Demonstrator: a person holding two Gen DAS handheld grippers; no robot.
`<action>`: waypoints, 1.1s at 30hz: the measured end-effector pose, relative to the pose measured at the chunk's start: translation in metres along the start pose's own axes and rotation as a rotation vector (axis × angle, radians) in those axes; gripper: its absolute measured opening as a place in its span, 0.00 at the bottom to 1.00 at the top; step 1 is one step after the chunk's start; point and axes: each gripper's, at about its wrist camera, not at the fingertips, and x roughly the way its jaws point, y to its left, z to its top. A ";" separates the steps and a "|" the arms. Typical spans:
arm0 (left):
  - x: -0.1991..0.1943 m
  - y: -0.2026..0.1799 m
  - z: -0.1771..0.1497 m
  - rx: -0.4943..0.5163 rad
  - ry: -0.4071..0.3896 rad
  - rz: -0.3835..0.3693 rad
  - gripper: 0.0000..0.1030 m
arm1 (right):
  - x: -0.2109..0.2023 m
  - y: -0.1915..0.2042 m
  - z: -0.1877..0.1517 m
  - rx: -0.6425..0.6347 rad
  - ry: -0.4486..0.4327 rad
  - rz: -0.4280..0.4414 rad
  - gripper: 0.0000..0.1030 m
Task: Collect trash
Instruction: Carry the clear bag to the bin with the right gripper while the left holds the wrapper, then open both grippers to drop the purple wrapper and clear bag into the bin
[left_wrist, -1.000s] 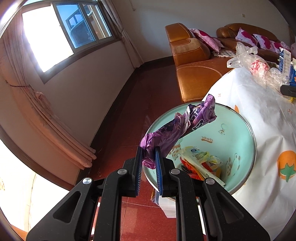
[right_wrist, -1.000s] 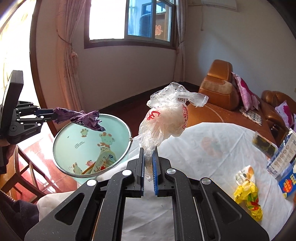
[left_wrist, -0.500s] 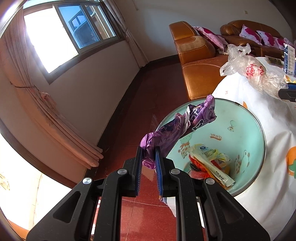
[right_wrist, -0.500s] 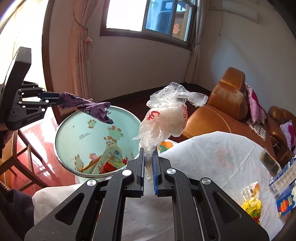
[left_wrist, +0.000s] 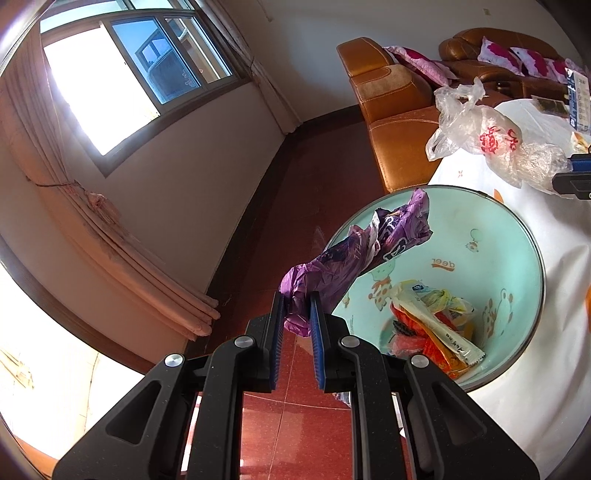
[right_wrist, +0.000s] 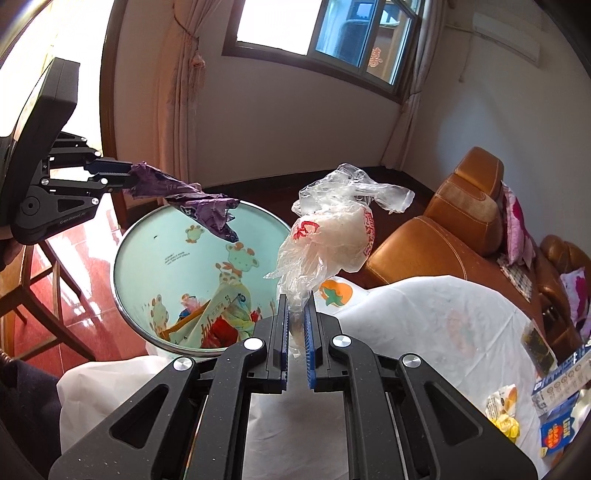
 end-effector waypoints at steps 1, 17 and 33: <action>0.001 -0.001 0.000 0.001 0.001 0.000 0.13 | 0.001 0.002 0.000 -0.010 0.003 0.000 0.08; 0.004 -0.005 -0.003 0.039 0.002 0.035 0.13 | 0.008 0.017 0.004 -0.074 0.020 0.004 0.08; -0.001 -0.006 -0.002 0.026 -0.014 0.005 0.27 | 0.008 0.017 0.005 -0.063 0.014 0.025 0.32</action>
